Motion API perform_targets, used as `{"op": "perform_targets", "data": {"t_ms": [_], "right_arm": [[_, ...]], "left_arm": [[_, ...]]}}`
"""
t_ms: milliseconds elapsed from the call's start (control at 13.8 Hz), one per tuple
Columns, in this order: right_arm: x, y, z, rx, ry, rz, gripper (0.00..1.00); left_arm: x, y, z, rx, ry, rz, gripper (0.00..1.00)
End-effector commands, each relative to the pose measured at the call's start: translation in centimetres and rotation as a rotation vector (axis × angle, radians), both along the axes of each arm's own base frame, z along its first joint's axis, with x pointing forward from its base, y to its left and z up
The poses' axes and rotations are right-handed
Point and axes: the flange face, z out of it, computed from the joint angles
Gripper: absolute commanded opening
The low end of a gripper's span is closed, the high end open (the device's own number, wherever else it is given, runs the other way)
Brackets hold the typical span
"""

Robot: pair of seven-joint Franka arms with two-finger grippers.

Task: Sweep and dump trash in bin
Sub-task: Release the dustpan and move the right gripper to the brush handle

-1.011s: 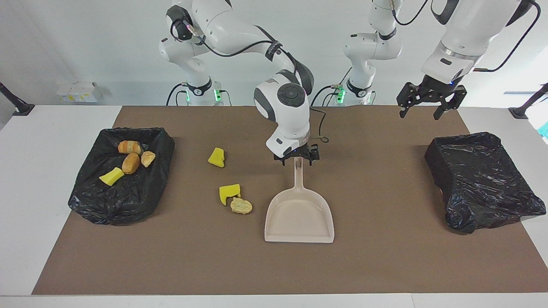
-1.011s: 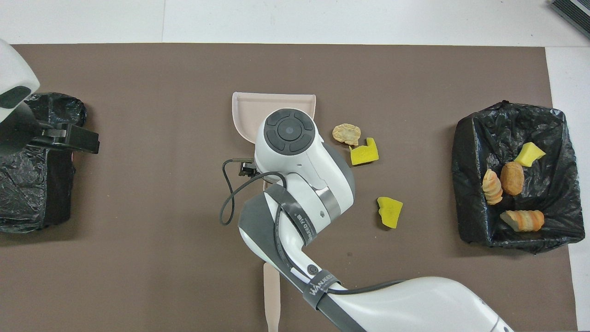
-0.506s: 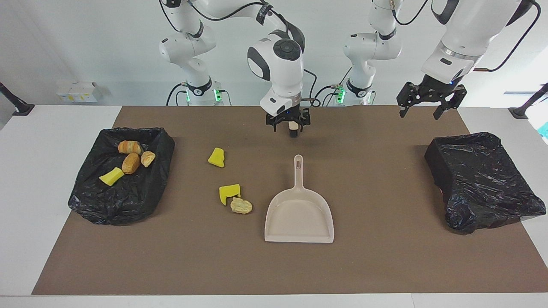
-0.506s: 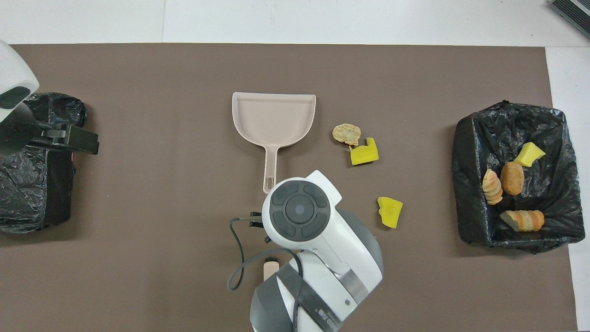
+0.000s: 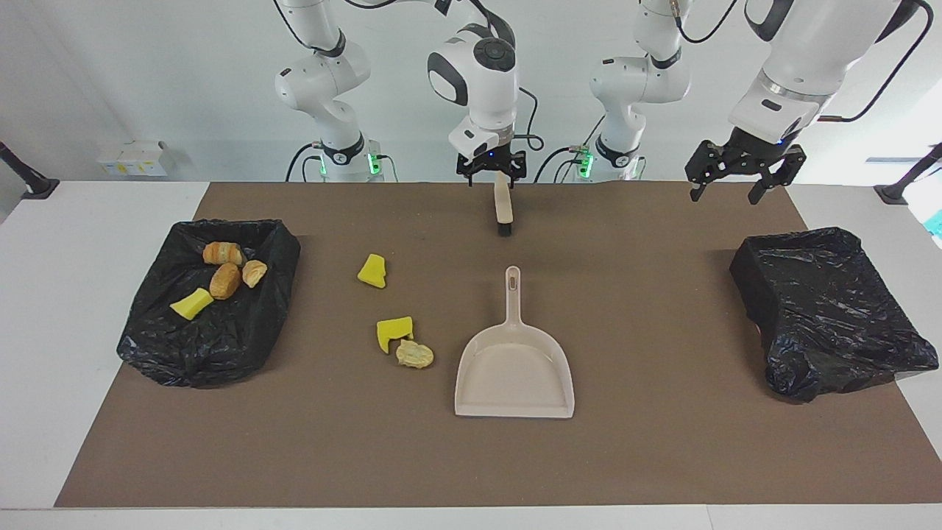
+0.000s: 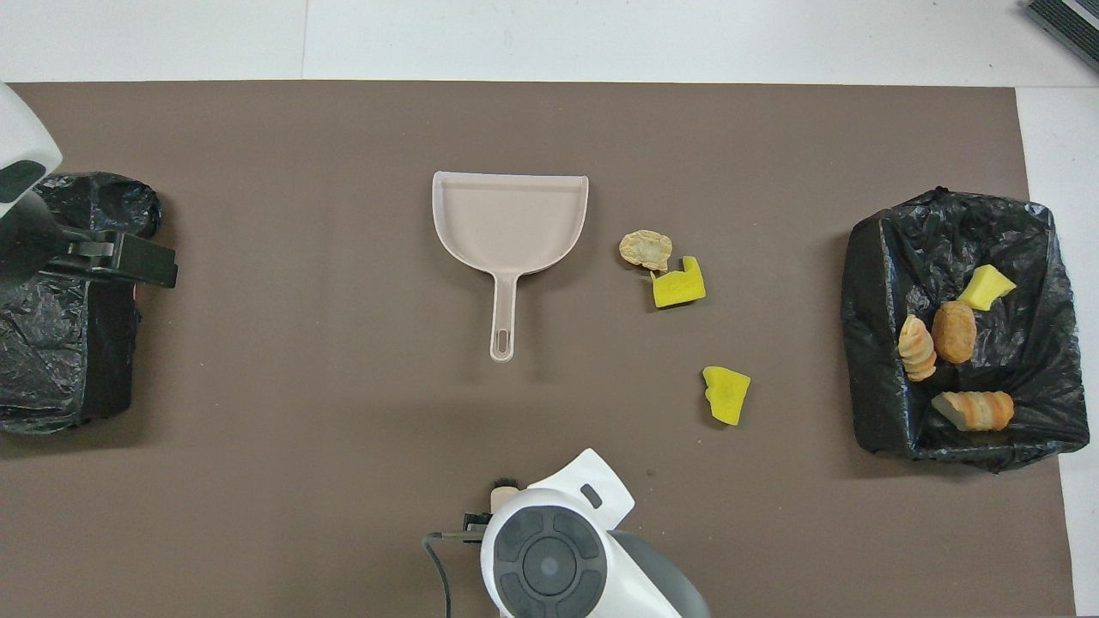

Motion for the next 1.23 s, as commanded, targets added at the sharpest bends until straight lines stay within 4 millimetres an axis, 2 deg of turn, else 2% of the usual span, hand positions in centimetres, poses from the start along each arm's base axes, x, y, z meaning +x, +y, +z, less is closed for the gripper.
{"op": "perform_targets", "data": {"t_ms": [0,217,433,578,867,1011,1156], "right_arm": [[-3.0,-0.2,-0.5,0.041,0.022,-0.017,1.00],[-6.0,1.5,-2.7,0.018,0.052,0.048,1.00],[-9.4,3.0,-6.6,0.047,0.064,0.042,1.00],[-11.4,4.0,-8.3,0.035,0.076,0.026,1.00],[-14.4,3.5,-9.7,-0.008,0.093,0.013,1.00],[-14.8,3.5,-9.6,-0.011,0.092,-0.004,1.00],[-14.8,3.5,-9.6,-0.011,0.092,-0.007,0.84]], "left_arm": [[-0.4,0.2,0.4,0.011,0.004,-0.001,1.00],[-0.4,0.2,0.4,0.011,0.004,-0.001,1.00],[-0.5,0.2,0.4,0.012,0.004,-0.001,1.00],[-0.5,0.2,0.5,0.011,0.001,-0.004,1.00],[-0.5,1.1,0.5,0.014,0.007,0.011,1.00],[-0.8,1.2,0.3,0.012,0.013,0.008,1.00],[-2.0,0.2,-0.6,0.014,0.028,-0.002,1.00]]}}
